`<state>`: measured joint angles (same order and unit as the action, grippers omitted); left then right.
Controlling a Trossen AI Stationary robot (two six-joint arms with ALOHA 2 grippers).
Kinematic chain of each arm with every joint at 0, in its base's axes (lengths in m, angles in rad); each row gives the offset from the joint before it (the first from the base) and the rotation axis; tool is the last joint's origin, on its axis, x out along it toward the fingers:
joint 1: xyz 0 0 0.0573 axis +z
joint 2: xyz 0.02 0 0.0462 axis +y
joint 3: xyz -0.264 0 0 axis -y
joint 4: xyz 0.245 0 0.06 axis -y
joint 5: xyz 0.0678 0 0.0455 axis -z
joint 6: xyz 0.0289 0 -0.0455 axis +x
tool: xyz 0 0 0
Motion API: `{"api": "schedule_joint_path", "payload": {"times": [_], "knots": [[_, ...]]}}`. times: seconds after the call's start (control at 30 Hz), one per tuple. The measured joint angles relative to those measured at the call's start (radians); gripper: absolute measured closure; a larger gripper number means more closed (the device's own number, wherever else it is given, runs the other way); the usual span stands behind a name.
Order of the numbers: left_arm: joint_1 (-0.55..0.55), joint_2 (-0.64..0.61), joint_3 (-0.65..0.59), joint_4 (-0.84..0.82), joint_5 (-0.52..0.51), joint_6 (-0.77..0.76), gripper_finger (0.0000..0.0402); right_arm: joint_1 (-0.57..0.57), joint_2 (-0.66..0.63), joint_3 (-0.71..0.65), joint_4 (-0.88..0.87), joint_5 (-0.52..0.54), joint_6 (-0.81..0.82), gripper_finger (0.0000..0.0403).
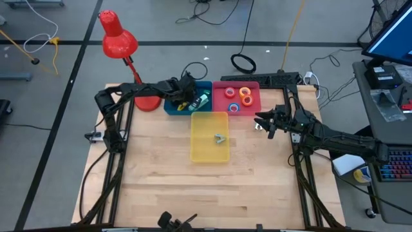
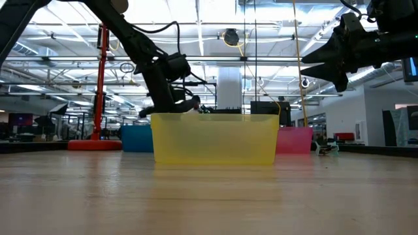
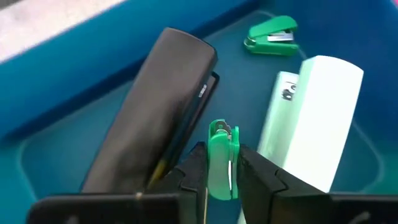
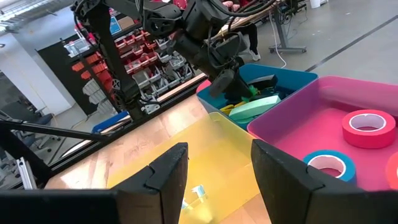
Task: Pick and place Stapler, Stapler remover, tape
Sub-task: Put the small green stapler into the blue bin, then put the light blue staple remover into the yellow bin
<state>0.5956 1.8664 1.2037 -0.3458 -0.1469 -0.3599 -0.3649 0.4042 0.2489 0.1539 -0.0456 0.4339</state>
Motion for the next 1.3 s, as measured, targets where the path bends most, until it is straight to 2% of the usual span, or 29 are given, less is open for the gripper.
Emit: {"api": "schedule_joint_path", "payload": {"times": [0.13, 0.27, 0.43, 0.73, 0.87, 1.0, 1.17, 1.3], "knots": [[0.0, 0.002, 0.0, 0.0, -0.015, 0.036, 0.0298, 0.0, 0.0, 0.0, 0.0, -0.001, 0.0, 0.0234], [0.0, 0.007, 0.0, -0.007, -0.01, 0.082, 0.0277, 0.0, 0.0, 0.0, 0.0, -0.002, 0.0, 0.0234], [-0.001, 0.007, 0.0, -0.001, -0.002, 0.096, 0.0271, 0.0, 0.0, 0.0, 0.028, -0.005, 0.0, 0.0234], [-0.001, -0.011, 0.0, -0.002, 0.061, 0.115, 0.0269, 0.0, 0.0, 0.0, 0.227, -0.006, -0.033, 0.0234], [-0.001, -0.087, 0.0, -0.004, 0.131, 0.071, 0.0269, 0.0, 0.007, 0.0, 0.291, -0.006, -0.15, 0.0234], [-0.023, -0.19, 0.0, -0.019, 0.202, 0.04, 0.0268, 0.0, 0.031, 0.0, 0.246, -0.007, -0.23, 0.0234], [-0.081, -0.336, 0.0, -0.057, 0.172, 0.073, 0.0268, 0.0, 0.081, 0.002, 0.167, -0.007, -0.246, 0.0234], [-0.131, -0.448, 0.0, -0.115, 0.122, 0.114, 0.0268, 0.0, 0.13, 0.083, -0.008, -0.009, -0.255, 0.0234]]}}
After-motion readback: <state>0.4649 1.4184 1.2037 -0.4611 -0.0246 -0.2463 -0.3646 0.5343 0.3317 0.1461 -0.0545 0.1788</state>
